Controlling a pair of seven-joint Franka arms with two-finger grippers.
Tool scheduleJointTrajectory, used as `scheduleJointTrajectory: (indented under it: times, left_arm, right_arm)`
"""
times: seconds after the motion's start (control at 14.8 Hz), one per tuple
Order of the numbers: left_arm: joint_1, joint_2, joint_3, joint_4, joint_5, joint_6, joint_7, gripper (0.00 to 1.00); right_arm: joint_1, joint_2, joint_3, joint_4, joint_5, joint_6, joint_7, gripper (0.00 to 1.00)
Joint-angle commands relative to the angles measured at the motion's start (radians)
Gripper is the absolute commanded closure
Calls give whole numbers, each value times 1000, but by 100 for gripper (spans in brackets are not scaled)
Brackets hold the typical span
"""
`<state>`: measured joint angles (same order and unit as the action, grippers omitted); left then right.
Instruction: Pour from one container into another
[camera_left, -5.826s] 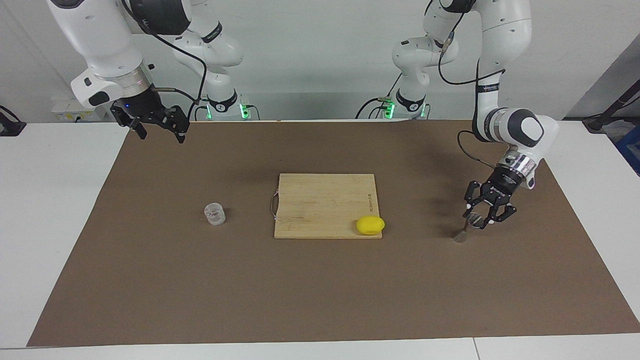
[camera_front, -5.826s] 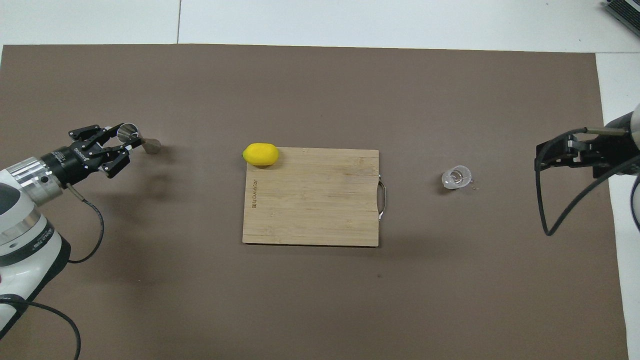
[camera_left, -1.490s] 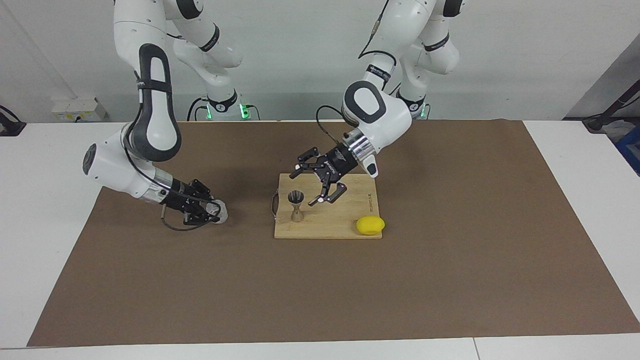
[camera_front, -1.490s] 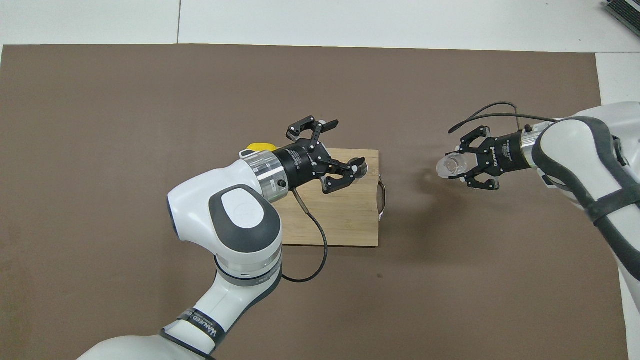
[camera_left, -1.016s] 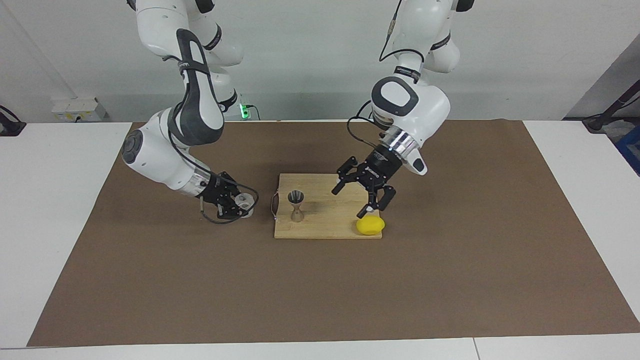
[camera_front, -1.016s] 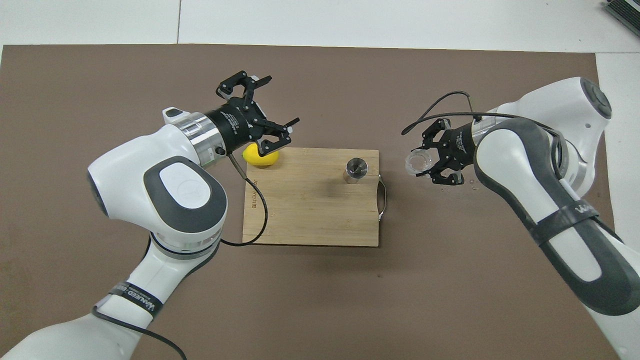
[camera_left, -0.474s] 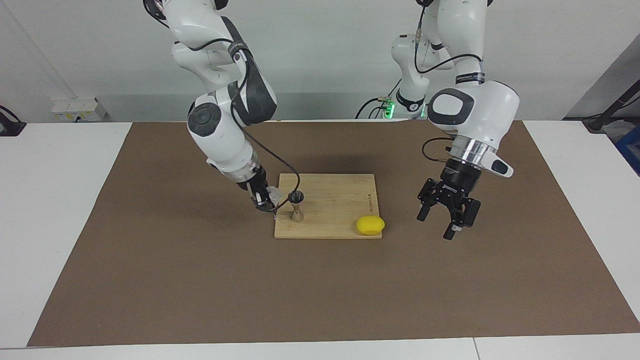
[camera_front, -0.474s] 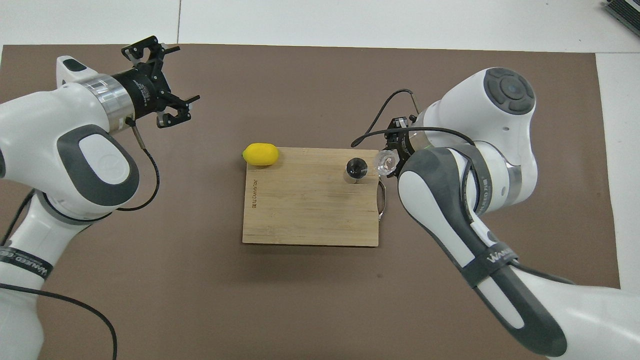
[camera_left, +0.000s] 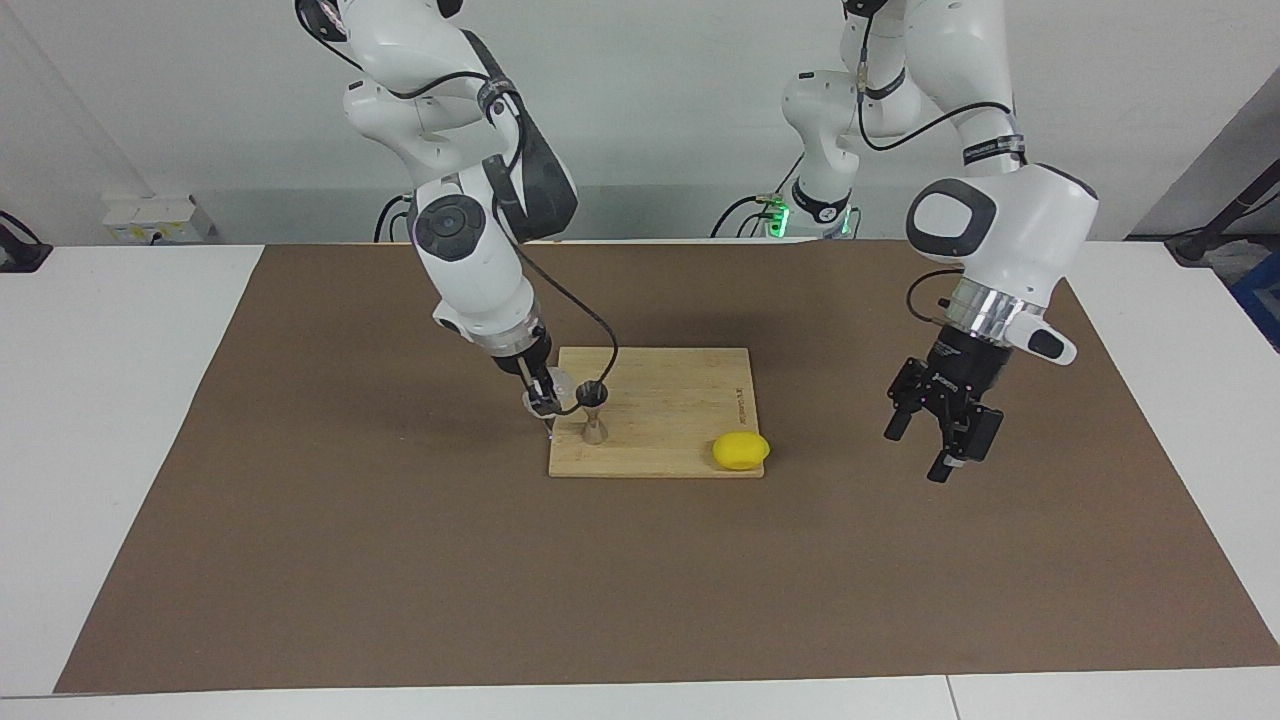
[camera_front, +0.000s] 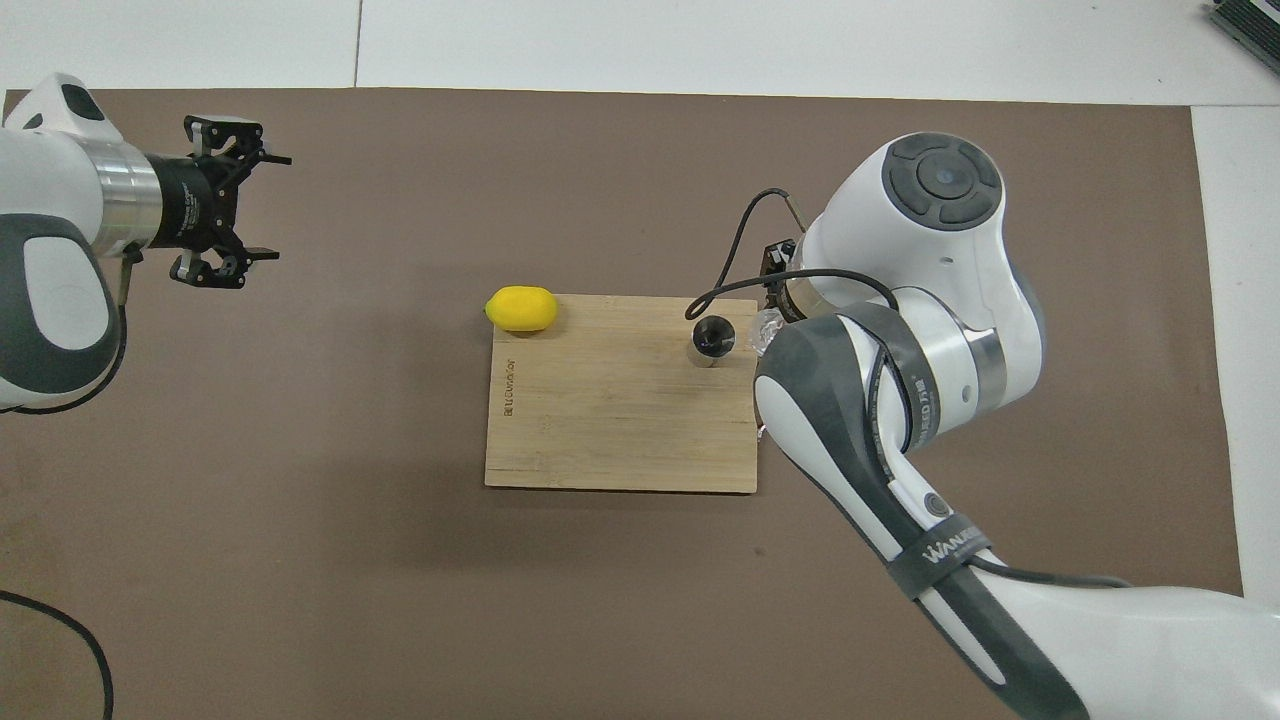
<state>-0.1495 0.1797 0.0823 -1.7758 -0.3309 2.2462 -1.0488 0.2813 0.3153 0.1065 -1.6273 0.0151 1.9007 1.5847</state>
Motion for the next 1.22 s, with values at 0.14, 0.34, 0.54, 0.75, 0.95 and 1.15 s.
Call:
scheduleJointTrajectory:
  times: [0.14, 0.34, 0.54, 0.75, 0.95, 1.15]
  left_arm:
    - [59, -43, 22, -11, 65, -160, 359, 0]
    - [88, -57, 24, -7, 124, -214, 618, 0]
    - [76, -89, 24, 1, 214, -287, 844, 0]
    - [91, -159, 19, 4, 223, -405, 1056, 0]
    - [174, -209, -105, 34, 288, -519, 1081, 0]
    - [203, -210, -171, 123, 322, -634, 1079, 0]
  right_arm:
    - [22, 56, 2, 113, -57, -63, 12, 100]
    - [26, 62, 4, 121, -81, -71, 12, 100]
    - [50, 68, 7, 141, -127, -86, 12, 100]
    - [81, 67, 7, 141, -213, -75, 11, 100]
    - [98, 65, 9, 141, -242, -72, 11, 100]
    - [125, 65, 9, 132, -300, -69, 8, 100]
